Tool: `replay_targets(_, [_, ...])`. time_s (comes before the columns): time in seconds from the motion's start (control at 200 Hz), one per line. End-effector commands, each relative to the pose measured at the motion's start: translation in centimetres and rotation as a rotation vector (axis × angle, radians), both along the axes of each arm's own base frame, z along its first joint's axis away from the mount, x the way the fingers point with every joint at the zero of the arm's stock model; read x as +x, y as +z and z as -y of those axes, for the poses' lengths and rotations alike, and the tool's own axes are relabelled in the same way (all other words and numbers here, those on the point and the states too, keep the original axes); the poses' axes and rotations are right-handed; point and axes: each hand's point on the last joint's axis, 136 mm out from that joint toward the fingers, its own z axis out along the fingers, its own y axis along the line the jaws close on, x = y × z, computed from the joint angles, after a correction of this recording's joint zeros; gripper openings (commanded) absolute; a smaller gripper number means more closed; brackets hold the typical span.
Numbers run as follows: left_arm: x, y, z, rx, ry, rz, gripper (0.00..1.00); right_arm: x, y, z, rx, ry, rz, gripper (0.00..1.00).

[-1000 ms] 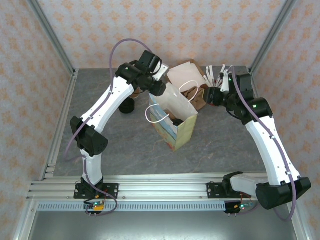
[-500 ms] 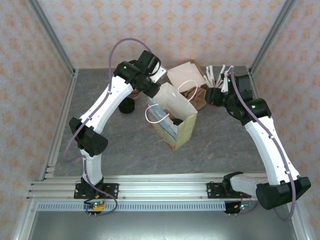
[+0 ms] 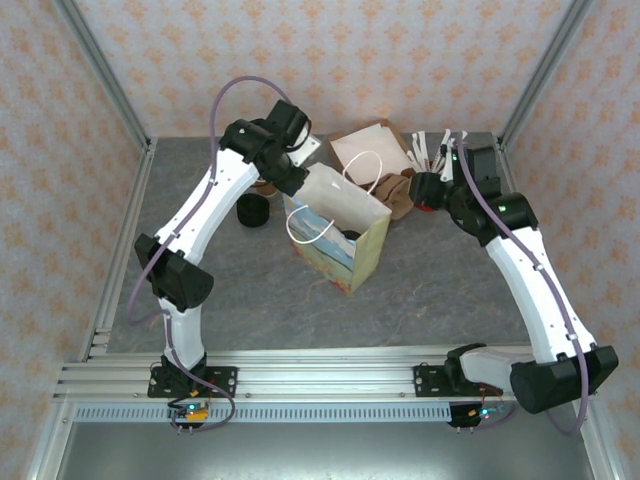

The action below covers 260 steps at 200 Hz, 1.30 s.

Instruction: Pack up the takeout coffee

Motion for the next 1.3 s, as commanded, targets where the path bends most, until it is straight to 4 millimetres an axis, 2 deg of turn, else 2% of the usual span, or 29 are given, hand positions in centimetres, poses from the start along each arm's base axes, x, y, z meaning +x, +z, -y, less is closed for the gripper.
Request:
replay_targets(0.0, [-1.6,1.7,-2.9,0.043,0.029,0.011,0.13,1.2,1.0,0.4,-0.012,-0.027,0.04,0.57])
replay_targets(0.335, [-2.4,1.2,-5.5,0.065,0.076,-0.004,0.13,4.4,0.0,-1.9,0.073,0.005,0.024,0.57])
replay_targets(0.525, [-2.7,1.7,-5.7,0.05,0.08,0.005,0.13,7.7,-1.7,-4.1,0.072,0.026,0.005,0.57])
replay_targets(0.646, [-2.7,2.1,-5.7,0.041,0.086,0.018,0.15,10.6,-3.2,-5.2,0.026,0.019,-0.003,0.57])
replay_targets(0.911, [-2.6,3.0,-4.9,-0.027,0.089,0.042,0.35,17.5,-6.5,-5.9,-0.053,-0.025,-0.03,0.55])
replay_targets(1.021, [-2.5,3.8,-4.5,-0.057,0.093,0.065,0.42,19.6,-7.9,-6.8,-0.074,-0.006,-0.049,0.54])
replay_targets(1.106, [-2.4,4.4,-4.3,-0.084,0.095,0.084,0.47,20.9,-9.8,-7.2,-0.097,-0.005,-0.08,0.54])
replay_targets(1.296, [-1.9,5.7,-4.5,-0.105,0.135,0.136,0.53,23.7,-12.9,-8.0,-0.119,0.0,-0.104,0.53])
